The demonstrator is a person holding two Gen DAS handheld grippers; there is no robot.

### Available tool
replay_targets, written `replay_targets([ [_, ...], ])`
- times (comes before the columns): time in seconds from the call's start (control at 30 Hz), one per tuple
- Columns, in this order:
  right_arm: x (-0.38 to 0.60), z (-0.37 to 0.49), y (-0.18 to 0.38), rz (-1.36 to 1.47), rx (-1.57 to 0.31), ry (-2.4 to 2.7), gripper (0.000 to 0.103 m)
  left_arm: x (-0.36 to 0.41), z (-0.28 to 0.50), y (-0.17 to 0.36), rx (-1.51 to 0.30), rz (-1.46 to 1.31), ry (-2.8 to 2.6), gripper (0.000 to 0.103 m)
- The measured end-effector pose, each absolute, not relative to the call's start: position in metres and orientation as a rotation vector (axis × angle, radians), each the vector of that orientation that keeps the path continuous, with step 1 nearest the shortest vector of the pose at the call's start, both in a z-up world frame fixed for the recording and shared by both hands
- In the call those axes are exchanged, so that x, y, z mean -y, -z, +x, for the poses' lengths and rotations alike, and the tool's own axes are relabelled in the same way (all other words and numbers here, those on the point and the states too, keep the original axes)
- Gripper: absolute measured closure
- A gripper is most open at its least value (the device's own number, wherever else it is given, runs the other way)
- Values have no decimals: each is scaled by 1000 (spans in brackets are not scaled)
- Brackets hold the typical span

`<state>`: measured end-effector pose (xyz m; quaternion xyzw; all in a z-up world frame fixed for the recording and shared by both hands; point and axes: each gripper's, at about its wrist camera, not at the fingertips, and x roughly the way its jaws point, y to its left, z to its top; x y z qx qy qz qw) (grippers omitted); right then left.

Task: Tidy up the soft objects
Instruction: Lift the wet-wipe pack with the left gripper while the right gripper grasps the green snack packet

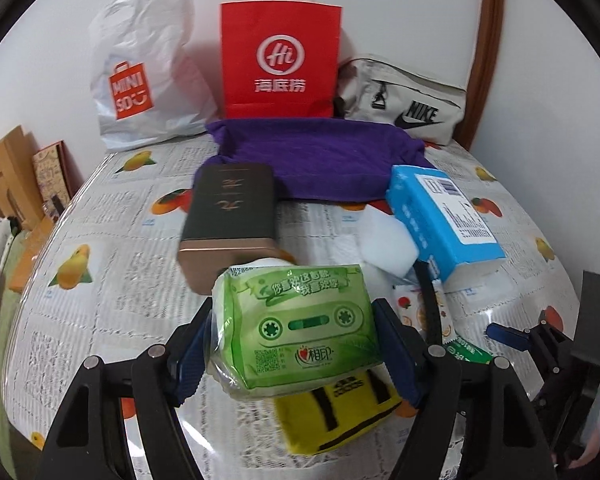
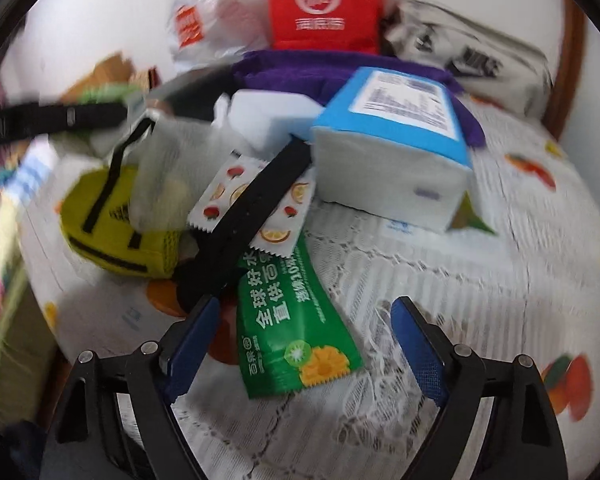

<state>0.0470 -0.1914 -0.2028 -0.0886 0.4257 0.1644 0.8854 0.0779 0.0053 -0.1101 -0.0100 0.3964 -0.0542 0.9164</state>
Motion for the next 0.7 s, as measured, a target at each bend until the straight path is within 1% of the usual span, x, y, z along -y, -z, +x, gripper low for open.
replay_targets([
  [0.03,190,47,203,-184,-877,-360,27,-9,78,110,-816,-28,107,29],
  [0.07,192,46,202,-176,-878,-373,33,-13,77,110,-815,-34,101,29],
  [0.1,194,45,200,-181,-876,-369,52,-17,76,110,-814,-41,94,29],
  [0.13,198,45,198,-185,-885,-364,61,-20,75,110,-815,-45,90,29],
  [0.17,202,45,197,-177,-901,-363,63,-22,75,110,-815,-51,85,29],
  [0.2,208,44,196,-167,-916,-360,66,-27,74,110,-811,-60,79,29],
  [0.3,217,35,194,-190,-939,-347,67,-37,73,112,-813,-74,65,29],
  [0.37,223,30,194,-185,-952,-343,66,-41,74,113,-814,-85,53,29],
  [0.5,224,34,195,-161,-935,-327,54,-51,72,114,-819,-111,40,29],
  [0.57,220,38,197,-161,-905,-329,54,-55,71,114,-816,-116,35,29],
  [0.63,219,40,197,-149,-894,-331,64,-59,70,113,-811,-114,21,29],
  [0.67,218,41,197,-148,-893,-331,66,-60,70,113,-813,-115,18,29],
  [0.7,218,41,196,-150,-897,-334,73,-63,69,113,-816,-120,13,29],
])
